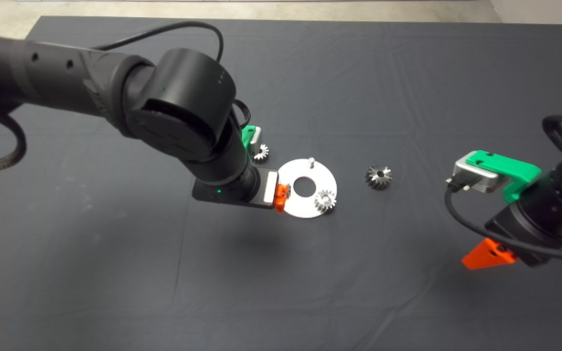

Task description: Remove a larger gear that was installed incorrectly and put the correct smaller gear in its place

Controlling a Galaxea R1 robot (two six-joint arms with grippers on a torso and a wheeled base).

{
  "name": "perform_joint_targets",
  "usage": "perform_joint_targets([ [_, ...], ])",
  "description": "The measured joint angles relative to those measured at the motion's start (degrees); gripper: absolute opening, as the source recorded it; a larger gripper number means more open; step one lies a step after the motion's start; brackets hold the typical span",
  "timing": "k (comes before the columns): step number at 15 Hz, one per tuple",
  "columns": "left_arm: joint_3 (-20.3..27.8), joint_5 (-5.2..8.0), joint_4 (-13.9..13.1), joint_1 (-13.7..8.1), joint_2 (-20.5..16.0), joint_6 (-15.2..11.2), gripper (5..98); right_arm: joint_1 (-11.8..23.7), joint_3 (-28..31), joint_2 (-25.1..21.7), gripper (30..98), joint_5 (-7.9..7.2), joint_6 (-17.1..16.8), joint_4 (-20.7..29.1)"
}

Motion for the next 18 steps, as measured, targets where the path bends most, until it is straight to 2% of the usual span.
perform_joint_targets([
  [3, -3.29, -0.22, 3.59, 0.98, 0.02, 3.54, 98.2, 0.02, 2.22, -2.94, 78.3, -0.06, 0.77, 0.40],
  [5, -7.43, -0.51, 4.82, 2.02, 0.02, 6.63, 98.2, 0.02, 3.42, -3.99, 78.3, -0.04, 0.98, 0.50],
  [6, -9.11, -1.22, 4.95, 2.66, -0.02, 8.21, 98.2, 0.02, 3.82, -4.42, 78.3, -0.08, 0.99, 0.63],
  [7, -10.23, -2.54, 5.18, 3.29, -0.05, 9.82, 98.2, 0.05, 4.02, -4.52, 78.3, -0.09, 1.01, 0.66],
  [8, -10.90, -4.77, 5.51, 3.78, 0.00, 11.21, 98.2, 0.16, 4.28, -4.64, 78.3, -0.02, 1.04, 0.66],
  [9, -11.59, -6.39, 5.85, 4.13, 0.02, 12.30, 98.2, 0.16, 4.49, -4.79, 78.3, -0.04, 1.19, 0.69],
  [10, -12.31, -7.41, 6.68, 4.30, 0.10, 12.57, 98.2, 0.18, 4.68, -4.86, 78.3, -0.04, 1.19, 0.79],
  [12, -13.51, -8.46, 10.06, 4.41, 0.44, 12.70, 98.2, 0.16, 4.95, -4.96, 78.3, -0.06, 1.21, 0.82],
  [15, -17.22, -9.77, 10.99, 4.44, 1.42, 13.40, 98.2, 0.18, 5.06, -4.78, 78.3, -0.04, 1.21, 0.82],
  [18, -22.56, -10.62, 12.52, 4.45, 5.15, 16.67, 98.2, 0.18, 5.23, -4.45, 78.3, -0.04, 1.21, 0.82],
])
